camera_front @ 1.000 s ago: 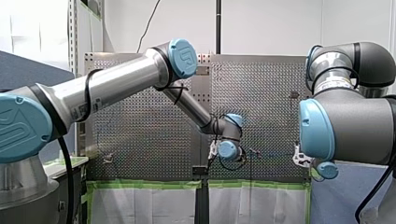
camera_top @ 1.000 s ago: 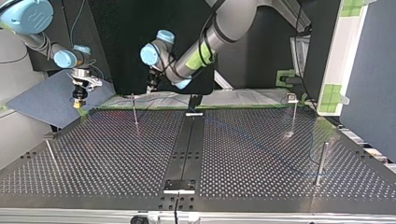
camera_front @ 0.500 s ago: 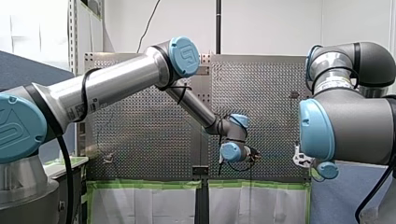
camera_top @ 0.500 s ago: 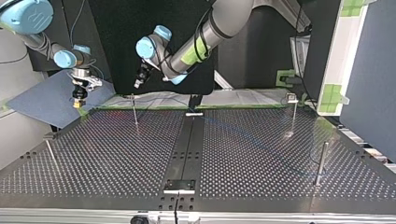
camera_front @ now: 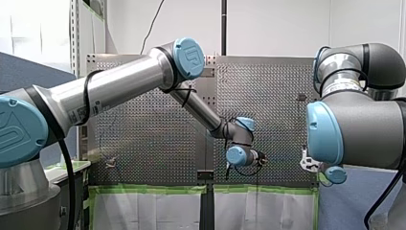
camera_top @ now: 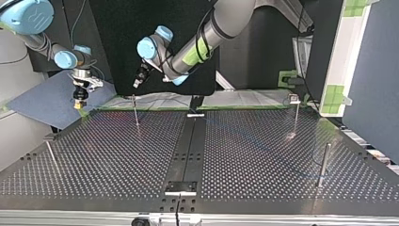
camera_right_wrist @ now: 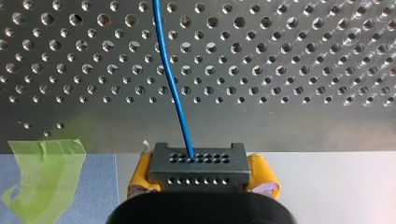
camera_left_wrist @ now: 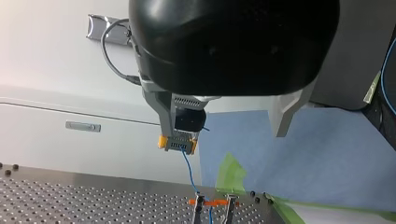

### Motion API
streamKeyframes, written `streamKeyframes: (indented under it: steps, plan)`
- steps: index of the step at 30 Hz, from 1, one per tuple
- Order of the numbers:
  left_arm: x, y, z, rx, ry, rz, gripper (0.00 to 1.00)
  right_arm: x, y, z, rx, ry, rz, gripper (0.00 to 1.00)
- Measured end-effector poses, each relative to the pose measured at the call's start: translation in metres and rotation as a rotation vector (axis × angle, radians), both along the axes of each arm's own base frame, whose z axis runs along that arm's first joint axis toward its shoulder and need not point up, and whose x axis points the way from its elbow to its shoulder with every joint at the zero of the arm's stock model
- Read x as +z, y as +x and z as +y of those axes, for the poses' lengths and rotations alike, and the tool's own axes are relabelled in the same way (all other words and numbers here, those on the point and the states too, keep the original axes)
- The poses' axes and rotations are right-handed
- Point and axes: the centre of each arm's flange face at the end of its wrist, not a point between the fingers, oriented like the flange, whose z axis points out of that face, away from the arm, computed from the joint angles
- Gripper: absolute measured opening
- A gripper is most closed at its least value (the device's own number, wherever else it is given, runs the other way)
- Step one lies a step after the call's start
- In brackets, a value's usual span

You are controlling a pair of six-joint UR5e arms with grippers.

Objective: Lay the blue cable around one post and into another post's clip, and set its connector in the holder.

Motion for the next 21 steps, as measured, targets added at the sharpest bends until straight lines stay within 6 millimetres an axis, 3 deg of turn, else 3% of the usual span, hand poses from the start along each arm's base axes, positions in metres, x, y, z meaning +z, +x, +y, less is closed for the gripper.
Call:
streamKeyframes:
  steps: [21]
  plan:
    - [-0.0010,0.0068,0.0071,0.053,-0.043,0.041,1.00,0.0001,0.0018,0.0002,0.003,0.000,0.000,0.26]
